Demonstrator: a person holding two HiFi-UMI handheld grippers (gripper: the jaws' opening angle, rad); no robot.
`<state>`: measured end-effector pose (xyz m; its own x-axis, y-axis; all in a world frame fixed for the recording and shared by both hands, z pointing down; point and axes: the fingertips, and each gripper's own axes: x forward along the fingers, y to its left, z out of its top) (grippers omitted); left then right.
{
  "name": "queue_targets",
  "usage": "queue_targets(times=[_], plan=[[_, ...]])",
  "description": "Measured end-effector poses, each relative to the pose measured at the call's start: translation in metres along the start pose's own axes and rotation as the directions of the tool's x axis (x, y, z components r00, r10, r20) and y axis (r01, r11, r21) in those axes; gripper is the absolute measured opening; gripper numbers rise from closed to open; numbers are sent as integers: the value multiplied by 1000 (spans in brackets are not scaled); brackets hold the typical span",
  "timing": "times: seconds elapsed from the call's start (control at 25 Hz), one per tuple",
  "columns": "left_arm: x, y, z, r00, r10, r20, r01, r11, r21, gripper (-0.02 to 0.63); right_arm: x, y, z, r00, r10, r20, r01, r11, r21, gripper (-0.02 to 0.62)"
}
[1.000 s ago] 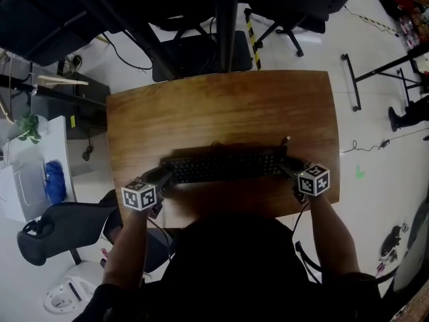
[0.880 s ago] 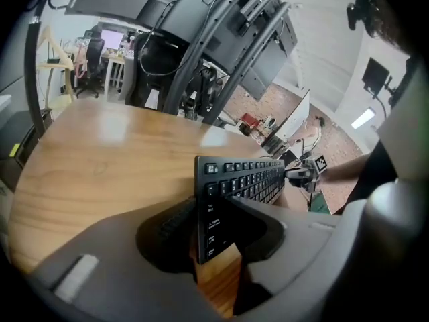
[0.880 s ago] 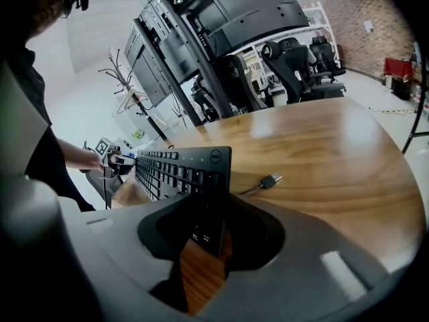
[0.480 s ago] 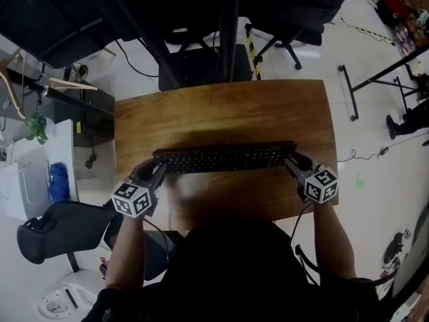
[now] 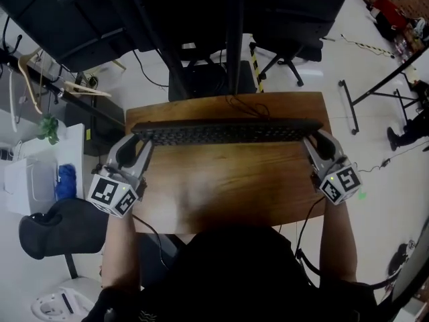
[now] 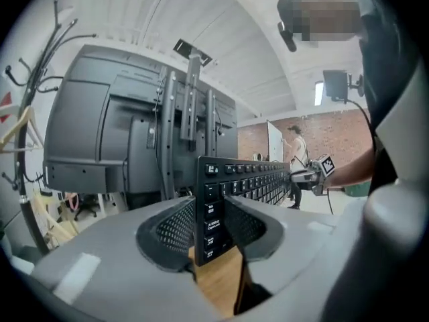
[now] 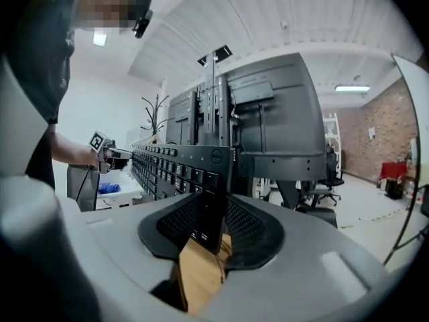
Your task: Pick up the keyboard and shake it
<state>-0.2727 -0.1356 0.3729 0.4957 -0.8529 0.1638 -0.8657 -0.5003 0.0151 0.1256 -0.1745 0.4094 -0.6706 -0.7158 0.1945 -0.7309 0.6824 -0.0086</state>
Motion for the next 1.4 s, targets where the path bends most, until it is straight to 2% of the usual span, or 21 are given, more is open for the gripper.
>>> queue_targets(times=[0.16, 0.32, 0.52, 0.68, 1.08, 1.24, 1.4], plan=[[-14, 0, 56, 992, 14, 123, -22, 998, 67, 127, -9, 3, 61, 991, -27, 128, 38, 996, -85, 126], [-30, -12, 107, 971, 16, 238, -51, 989, 141, 127, -27, 5, 104, 972, -39, 231, 71, 989, -132, 126], [-53, -29, 155, 934, 5, 357, -94, 968, 234, 127, -53, 12, 147, 930, -54, 364, 132, 972, -194, 129], [-66, -35, 175, 906, -2, 424, -120, 958, 261, 126, -66, 20, 173, 896, -43, 441, 161, 959, -232, 129], [-80, -45, 200, 881, -12, 473, -147, 944, 297, 123, -80, 24, 193, 849, -51, 525, 203, 950, -236, 132], [-78, -47, 204, 879, -16, 476, -132, 952, 276, 121, -82, 24, 197, 847, -49, 530, 207, 948, -243, 132], [-70, -42, 192, 895, -10, 446, -106, 966, 234, 123, -76, 21, 189, 862, -49, 504, 193, 952, -236, 132]])
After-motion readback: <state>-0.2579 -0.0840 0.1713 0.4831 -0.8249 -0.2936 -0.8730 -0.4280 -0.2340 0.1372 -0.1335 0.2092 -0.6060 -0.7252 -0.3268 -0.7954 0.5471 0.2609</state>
